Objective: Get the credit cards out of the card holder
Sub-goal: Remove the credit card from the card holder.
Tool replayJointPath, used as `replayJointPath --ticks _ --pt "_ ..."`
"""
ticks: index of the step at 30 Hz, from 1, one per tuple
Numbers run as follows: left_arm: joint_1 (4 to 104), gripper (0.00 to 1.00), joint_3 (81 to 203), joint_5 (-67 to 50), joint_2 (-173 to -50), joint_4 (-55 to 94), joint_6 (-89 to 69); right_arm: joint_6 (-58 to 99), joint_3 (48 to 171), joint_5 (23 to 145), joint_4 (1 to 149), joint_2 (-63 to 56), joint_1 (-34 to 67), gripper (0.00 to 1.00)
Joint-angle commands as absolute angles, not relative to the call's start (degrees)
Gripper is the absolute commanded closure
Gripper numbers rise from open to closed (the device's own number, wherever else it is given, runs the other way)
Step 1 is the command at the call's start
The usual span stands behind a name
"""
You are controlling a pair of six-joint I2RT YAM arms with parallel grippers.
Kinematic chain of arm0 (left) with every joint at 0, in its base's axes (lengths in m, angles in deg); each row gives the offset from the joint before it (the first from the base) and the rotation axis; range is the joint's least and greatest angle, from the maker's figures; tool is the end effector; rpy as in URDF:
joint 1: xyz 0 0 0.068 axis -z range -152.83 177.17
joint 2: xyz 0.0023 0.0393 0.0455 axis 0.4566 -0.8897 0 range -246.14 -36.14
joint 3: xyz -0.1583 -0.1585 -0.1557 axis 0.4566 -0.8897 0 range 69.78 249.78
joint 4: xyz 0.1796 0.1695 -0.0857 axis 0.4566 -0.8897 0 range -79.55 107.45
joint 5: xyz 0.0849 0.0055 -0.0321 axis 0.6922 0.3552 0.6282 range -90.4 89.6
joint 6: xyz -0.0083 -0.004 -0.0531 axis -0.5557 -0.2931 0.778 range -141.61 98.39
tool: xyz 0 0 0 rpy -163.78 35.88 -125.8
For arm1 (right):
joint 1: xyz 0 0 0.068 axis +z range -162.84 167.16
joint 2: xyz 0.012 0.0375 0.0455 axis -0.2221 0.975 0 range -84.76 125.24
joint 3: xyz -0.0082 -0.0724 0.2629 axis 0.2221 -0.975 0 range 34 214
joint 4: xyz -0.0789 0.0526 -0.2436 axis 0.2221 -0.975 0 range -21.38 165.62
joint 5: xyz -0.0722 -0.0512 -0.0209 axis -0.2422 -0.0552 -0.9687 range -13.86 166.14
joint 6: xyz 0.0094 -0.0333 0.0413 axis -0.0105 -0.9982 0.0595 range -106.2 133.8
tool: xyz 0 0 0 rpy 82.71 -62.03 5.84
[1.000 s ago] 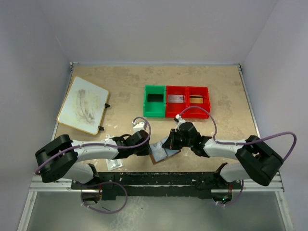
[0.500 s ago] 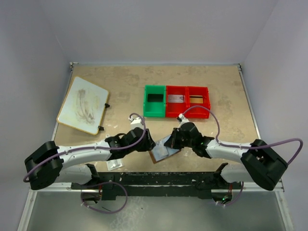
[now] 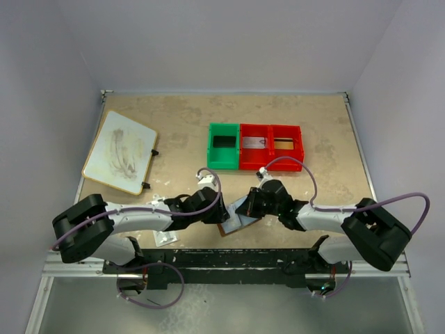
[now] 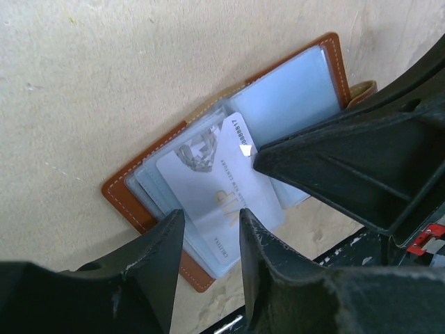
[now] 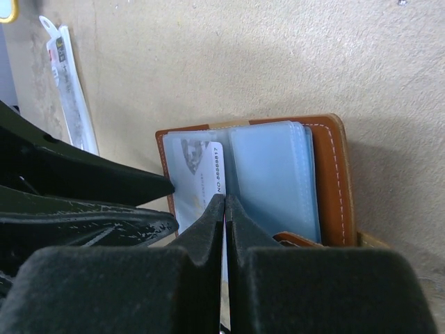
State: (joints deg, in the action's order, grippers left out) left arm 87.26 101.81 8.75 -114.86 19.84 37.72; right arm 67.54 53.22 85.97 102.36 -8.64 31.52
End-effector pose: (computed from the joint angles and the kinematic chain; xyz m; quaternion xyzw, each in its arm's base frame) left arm 0.1337 -0.2209 0.1592 -0.0249 0.9187 -0.2973 0.2588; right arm 0.1638 0.1688 0.1427 0.0281 0.8641 0.4240 0.2697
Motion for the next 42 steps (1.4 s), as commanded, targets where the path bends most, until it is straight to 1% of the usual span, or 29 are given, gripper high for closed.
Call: replayJointPath --ticks 1,5,8,12,20,23,26,29,31,39,42 --pt "88.25 0.66 105.06 7.89 -115.95 22.66 36.47 69.89 51.7 84.93 104.67 -9.87 31.81 0.98" --pt "88.21 0.69 106.47 10.67 -117.09 19.77 36.47 70.16 51.6 84.32 103.87 -10.27 31.81 0.97" --pt "88.25 0.71 106.27 10.43 -117.83 19.86 36.57 70.15 51.52 84.7 104.03 -9.97 31.81 0.97" --pt "88.38 0.78 106.1 11.88 -118.97 17.23 37.28 70.34 51.16 84.93 104.58 -10.16 31.76 0.97" --pt "88.69 0.81 105.59 12.42 -119.15 16.27 37.33 70.99 50.67 83.12 104.03 -11.67 31.73 0.96" --pt "88.86 0.84 105.94 12.11 -119.95 16.05 37.51 69.85 51.8 82.92 101.98 -11.4 31.73 0.94" --pt "89.19 0.85 106.15 12.19 -119.97 15.96 37.53 69.71 51.38 83.96 103.0 -11.6 31.73 0.9" --pt "89.3 0.85 106.46 12.25 -120.0 15.3 37.17 69.95 50.13 83.49 104.27 -12.75 31.73 0.78" --pt "89.28 0.85 106.65 12.25 -119.97 14.96 37.03 69.65 49.75 83.47 104.37 -13.35 31.73 0.74" --pt "89.33 0.86 106.65 12.17 -119.9 14.21 36.81 69.63 49.14 84.28 103.85 -13.17 31.73 0.73" --pt "89.37 0.86 106.6 12.0 -119.84 13.9 36.66 68.0 49.59 85.22 103.63 -11.49 31.73 0.75"
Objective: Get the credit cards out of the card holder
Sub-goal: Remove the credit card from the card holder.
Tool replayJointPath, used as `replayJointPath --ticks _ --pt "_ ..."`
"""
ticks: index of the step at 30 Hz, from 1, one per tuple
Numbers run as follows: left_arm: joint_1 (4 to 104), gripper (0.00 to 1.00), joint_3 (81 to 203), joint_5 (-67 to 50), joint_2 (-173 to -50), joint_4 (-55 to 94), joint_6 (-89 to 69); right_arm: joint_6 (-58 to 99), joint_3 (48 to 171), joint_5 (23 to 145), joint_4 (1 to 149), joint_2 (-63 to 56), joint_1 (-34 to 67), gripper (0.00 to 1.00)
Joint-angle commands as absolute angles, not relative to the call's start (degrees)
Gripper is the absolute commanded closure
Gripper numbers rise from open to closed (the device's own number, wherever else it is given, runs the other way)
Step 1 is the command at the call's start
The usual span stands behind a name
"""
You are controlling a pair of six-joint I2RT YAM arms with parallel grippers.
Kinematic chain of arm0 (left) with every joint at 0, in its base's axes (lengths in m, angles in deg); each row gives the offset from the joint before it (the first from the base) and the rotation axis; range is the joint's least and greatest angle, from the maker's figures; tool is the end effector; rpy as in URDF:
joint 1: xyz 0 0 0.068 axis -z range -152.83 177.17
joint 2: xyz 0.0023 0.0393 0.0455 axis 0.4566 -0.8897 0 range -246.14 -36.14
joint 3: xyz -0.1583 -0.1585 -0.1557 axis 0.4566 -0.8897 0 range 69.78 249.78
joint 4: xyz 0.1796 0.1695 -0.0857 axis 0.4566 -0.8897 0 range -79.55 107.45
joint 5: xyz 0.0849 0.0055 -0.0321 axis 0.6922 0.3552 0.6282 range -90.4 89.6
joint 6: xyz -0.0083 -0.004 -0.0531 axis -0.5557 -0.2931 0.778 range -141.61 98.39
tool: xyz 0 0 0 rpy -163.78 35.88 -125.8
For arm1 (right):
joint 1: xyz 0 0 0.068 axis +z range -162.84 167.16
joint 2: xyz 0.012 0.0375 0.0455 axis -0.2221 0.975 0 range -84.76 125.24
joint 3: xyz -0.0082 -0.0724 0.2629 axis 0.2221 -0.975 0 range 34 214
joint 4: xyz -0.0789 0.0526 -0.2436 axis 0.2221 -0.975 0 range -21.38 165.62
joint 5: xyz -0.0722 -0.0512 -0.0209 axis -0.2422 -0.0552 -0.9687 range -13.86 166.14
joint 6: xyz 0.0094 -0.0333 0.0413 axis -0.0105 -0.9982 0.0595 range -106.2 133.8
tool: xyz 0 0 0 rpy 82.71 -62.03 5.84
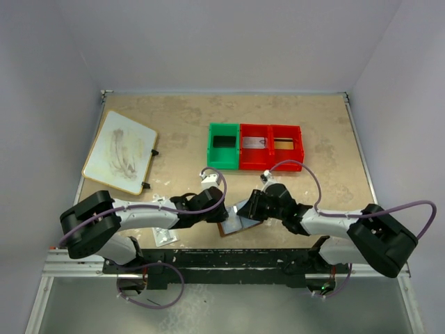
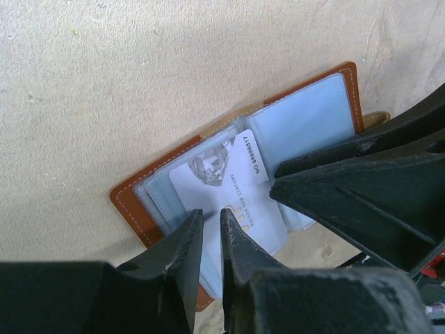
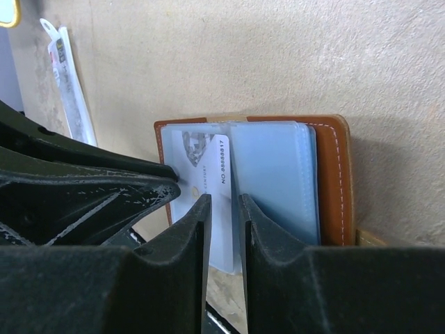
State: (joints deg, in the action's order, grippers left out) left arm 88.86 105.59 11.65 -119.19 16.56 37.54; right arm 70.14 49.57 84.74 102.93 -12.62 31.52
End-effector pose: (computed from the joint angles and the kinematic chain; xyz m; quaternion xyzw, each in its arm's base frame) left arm 0.1351 -0.2351 0.1555 -0.0169 0.9294 -0.2607 0.2607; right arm 0.1531 0.1573 0.1401 0.0522 0.8596 0.4294 0.2719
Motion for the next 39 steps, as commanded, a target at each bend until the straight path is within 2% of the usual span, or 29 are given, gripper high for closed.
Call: replayJointPath --ticks 1,12,19,23,31,39 --pt "89.39 0.86 106.6 11.99 -119.75 13.9 36.71 67.03 49.79 84.61 103.49 -11.0 31.7 0.76" --pt "89.39 0.87 106.43 12.35 -120.03 13.49 36.38 67.11 48.97 89.82 112.57 -5.97 31.72 0.78" --pt "89.39 0.87 106.47 12.69 -119.95 12.97 36.31 66.88 50.71 85.42 106.79 -6.52 31.73 0.95" --pt "89.39 0.87 106.69 13.17 -120.49 12.33 36.01 68.61 49.9 84.14 105.44 -9.05 31.73 0.99" --pt "89.39 0.87 106.69 13.81 -120.89 11.64 35.77 68.98 48.96 81.75 102.18 -13.03 31.73 0.99" --pt "89.48 0.87 106.95 13.49 -121.08 11.65 35.65 70.83 47.62 83.54 105.57 -11.99 31.73 0.98"
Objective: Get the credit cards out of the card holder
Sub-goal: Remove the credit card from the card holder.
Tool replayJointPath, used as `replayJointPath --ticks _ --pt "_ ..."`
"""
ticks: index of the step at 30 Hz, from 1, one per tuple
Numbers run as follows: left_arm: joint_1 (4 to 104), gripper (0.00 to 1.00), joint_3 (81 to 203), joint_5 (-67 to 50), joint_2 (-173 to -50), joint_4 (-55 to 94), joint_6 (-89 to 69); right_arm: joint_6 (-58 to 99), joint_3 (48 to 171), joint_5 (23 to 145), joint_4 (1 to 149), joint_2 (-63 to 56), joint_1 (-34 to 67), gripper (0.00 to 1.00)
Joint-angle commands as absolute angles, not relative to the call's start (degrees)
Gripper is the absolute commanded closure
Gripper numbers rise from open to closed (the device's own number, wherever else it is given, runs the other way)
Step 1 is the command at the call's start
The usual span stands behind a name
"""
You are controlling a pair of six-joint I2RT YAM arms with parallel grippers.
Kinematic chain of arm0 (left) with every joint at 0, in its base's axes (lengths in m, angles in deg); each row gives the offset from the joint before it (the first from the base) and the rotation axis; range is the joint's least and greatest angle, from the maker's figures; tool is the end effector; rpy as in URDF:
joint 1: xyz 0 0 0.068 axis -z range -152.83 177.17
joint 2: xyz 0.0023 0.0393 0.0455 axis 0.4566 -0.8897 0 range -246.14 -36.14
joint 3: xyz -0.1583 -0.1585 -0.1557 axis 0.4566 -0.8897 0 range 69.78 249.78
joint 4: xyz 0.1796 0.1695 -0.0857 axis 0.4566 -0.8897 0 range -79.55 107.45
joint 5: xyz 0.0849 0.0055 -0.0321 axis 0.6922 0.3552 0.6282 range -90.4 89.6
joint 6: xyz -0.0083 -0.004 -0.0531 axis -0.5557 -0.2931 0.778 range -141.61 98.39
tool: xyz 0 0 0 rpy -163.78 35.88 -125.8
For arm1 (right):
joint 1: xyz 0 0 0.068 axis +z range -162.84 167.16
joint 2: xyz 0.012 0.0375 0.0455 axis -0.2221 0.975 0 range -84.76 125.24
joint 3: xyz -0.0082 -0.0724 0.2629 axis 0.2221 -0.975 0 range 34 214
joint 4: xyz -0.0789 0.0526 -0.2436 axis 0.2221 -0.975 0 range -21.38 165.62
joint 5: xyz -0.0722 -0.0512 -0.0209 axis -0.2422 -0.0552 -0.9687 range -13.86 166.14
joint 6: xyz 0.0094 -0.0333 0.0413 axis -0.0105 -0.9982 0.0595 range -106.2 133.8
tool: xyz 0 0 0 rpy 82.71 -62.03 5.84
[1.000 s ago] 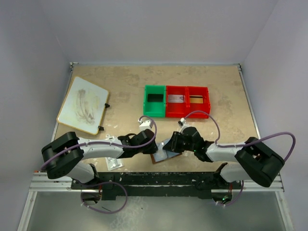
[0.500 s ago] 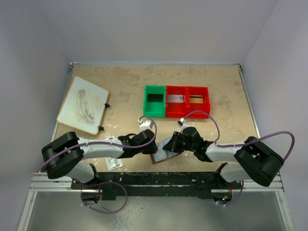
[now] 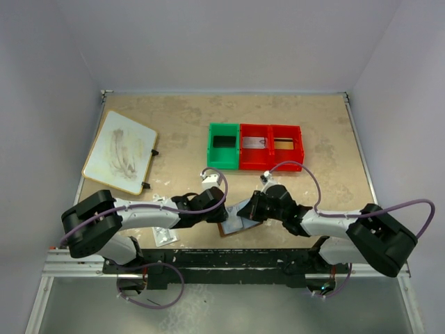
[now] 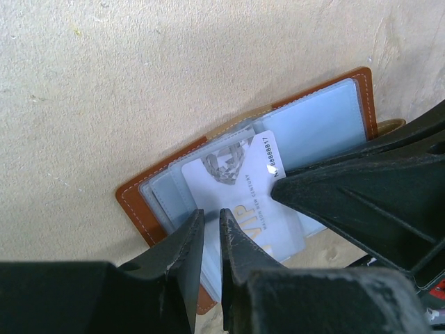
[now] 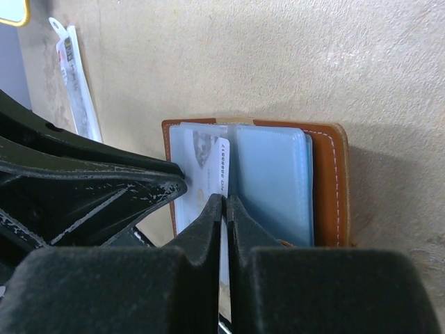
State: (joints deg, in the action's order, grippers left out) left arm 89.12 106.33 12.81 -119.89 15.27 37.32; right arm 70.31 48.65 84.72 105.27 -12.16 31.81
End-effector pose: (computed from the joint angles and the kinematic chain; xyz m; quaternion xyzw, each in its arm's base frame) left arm 0.1354 -0.2366 0.1546 -0.0153 0.9323 -0.2468 0.2640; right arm 0.1514 0.1571 0.1380 0.0504 0.8555 0.4358 0.2751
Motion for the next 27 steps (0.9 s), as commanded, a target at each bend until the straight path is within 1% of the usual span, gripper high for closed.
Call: replayJointPath --ticks 1,4,7,10,13,14,16,18,22,27 --pt "89.5 0.87 106.88 13.48 -121.17 11.6 35.69 70.96 47.52 83.87 106.12 -11.99 31.73 0.97" --pt "89.57 0.87 106.87 13.57 -121.17 11.49 35.69 71.19 47.51 84.58 107.06 -12.16 31.73 0.94" --pt "89.65 0.87 106.92 13.7 -121.16 11.52 35.69 70.69 48.13 85.48 107.0 -11.74 31.64 0.88" --pt "89.72 0.88 106.88 13.76 -121.2 11.73 35.78 69.92 49.05 86.85 107.12 -10.55 31.64 0.87" --pt "89.74 0.88 106.87 13.86 -121.29 11.74 35.78 70.06 49.01 87.28 107.78 -10.01 31.64 0.9" --pt "89.74 0.88 106.87 13.87 -121.35 11.66 35.77 70.13 48.95 86.73 107.31 -10.12 31.64 0.93" --pt "89.8 0.88 106.79 14.32 -121.26 11.16 35.69 69.84 49.74 85.37 105.1 -10.38 31.64 0.97" --pt "89.79 0.88 106.82 15.24 -121.25 10.03 35.44 68.8 50.71 84.54 102.96 -10.6 31.64 0.99" --pt "89.83 0.89 106.78 16.41 -121.38 8.21 34.93 68.13 50.32 84.42 102.59 -12.13 31.41 0.99" --pt "89.81 0.9 106.54 17.58 -121.01 7.26 35.05 67.84 48.28 87.76 104.9 -13.28 29.18 0.98"
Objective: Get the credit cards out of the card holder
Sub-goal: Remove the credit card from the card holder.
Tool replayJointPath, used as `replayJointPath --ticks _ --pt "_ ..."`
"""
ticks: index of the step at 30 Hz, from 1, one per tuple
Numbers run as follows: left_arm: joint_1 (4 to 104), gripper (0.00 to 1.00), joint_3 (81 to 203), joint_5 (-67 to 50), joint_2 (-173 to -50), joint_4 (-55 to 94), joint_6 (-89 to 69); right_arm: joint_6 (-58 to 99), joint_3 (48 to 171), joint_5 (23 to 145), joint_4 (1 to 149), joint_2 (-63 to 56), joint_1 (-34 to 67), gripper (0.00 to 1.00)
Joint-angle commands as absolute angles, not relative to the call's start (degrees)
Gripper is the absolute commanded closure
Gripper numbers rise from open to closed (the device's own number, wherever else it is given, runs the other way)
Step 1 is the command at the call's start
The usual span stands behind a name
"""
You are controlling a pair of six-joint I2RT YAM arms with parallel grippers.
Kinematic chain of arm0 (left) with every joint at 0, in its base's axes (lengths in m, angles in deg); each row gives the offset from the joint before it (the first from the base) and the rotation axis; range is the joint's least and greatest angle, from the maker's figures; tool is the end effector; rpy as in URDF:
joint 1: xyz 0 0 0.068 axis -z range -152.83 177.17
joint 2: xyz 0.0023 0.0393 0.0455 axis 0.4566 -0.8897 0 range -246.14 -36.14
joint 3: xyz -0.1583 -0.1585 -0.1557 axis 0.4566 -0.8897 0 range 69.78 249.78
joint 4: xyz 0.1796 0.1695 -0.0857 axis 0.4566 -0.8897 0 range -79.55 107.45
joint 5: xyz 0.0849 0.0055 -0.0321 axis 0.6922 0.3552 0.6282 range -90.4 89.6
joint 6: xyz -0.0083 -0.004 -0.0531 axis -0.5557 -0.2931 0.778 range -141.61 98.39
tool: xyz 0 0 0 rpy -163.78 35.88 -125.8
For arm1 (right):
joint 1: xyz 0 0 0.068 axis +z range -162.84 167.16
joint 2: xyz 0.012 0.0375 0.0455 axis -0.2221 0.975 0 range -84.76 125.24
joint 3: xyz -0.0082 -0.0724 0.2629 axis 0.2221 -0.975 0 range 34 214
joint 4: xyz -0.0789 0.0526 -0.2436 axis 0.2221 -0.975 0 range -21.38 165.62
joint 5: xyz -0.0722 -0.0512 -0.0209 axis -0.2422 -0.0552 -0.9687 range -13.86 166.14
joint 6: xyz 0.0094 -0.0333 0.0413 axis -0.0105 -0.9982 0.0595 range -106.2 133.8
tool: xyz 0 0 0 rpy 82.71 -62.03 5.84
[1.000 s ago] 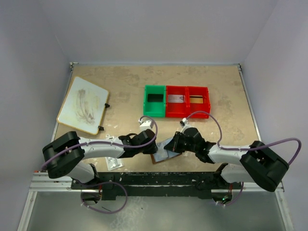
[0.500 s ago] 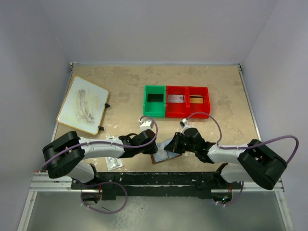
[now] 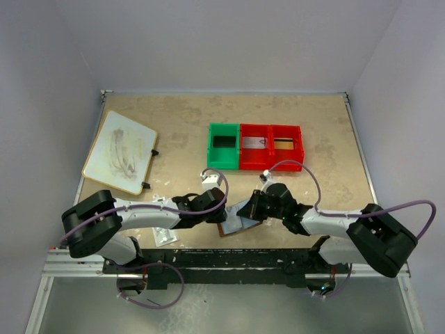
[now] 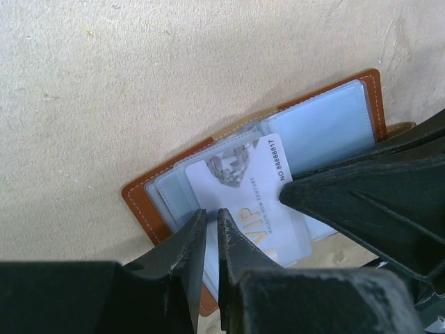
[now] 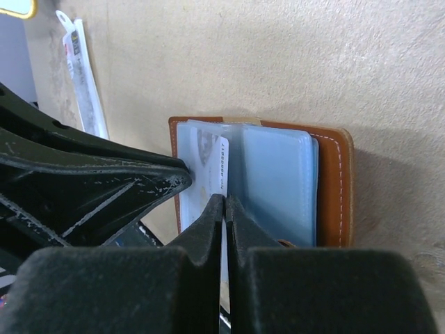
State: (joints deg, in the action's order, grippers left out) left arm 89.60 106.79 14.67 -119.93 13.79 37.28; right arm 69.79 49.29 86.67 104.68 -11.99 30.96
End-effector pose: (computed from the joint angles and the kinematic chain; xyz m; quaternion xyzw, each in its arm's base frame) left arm 0.1341 -0.2368 0.1551 -0.0155 0.9338 -0.2321 0.2720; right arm 0.1543 0.1570 0.1396 0.0442 0.8556 0.4406 0.2681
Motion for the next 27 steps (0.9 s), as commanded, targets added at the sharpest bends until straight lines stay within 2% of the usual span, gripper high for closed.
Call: replayJointPath --ticks 1,19,27 --pt "89.83 0.9 106.53 17.61 -121.0 7.25 35.01 67.95 47.86 88.52 105.48 -13.42 28.77 0.98" --pt "90.1 0.91 106.41 17.58 -120.04 8.15 35.05 68.44 45.03 91.97 108.94 -14.08 25.56 0.97" --pt "90.45 0.81 104.8 16.82 -111.81 13.06 34.28 68.63 44.59 93.3 110.72 -11.8 25.52 0.95"
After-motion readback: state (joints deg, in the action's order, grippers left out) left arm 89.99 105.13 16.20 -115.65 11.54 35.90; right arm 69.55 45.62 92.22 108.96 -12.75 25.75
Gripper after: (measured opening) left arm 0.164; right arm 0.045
